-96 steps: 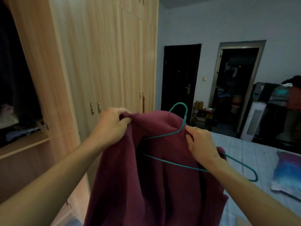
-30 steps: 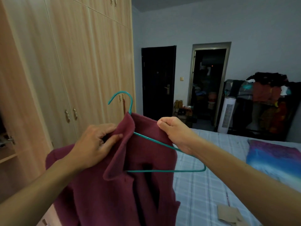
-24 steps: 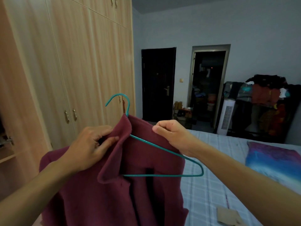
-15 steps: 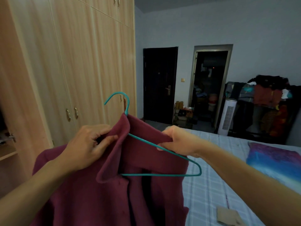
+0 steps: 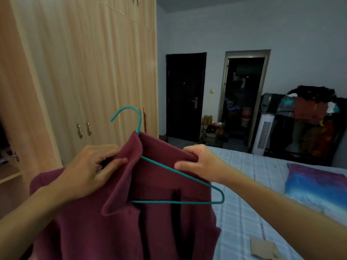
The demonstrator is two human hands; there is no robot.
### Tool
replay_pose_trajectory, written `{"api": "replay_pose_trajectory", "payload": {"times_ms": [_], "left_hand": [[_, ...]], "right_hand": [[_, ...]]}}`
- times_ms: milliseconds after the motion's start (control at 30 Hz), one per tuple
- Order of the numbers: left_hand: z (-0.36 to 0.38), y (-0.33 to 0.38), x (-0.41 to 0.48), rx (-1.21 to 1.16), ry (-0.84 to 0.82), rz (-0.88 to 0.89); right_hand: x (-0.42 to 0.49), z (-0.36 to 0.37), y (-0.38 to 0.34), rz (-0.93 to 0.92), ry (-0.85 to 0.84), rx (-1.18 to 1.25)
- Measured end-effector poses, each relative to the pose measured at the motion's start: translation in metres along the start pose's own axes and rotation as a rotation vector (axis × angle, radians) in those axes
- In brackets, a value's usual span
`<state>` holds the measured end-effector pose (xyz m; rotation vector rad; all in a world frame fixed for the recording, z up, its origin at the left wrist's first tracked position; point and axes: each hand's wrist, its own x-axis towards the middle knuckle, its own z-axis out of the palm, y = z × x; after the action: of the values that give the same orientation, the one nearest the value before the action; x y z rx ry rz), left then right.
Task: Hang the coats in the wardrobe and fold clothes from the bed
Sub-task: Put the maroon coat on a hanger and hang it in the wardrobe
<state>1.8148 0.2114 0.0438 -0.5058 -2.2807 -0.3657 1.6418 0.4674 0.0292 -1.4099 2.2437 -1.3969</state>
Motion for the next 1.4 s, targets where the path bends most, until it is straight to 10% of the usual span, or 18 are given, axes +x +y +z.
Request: {"api": "replay_pose_trajectory", "payload": {"times_ms": [300,667,1133,1400], "left_hand": [[0.002,-0.008,-0.004,0.05,0.011,-0.021],[0.001,-0.025,-0.002,0.066,0.062,-0.014],[0.005,-0.009,-0.008,0.509,-0.134,0.015],[0.029,0.001,0.016,0.475,0.001,-0.33]], "right_hand": [[-0.006,-0.011,0.021,-0.091,0.112,-0.822],[-0.008,-0.017,0.045,-0.028,0.508,-0.369],[0.019,-0.048,-0.011,-0.29,0.591,-0.625],[0.022,0.006,-0.04,-0.217,0.616,-0.115]]}}
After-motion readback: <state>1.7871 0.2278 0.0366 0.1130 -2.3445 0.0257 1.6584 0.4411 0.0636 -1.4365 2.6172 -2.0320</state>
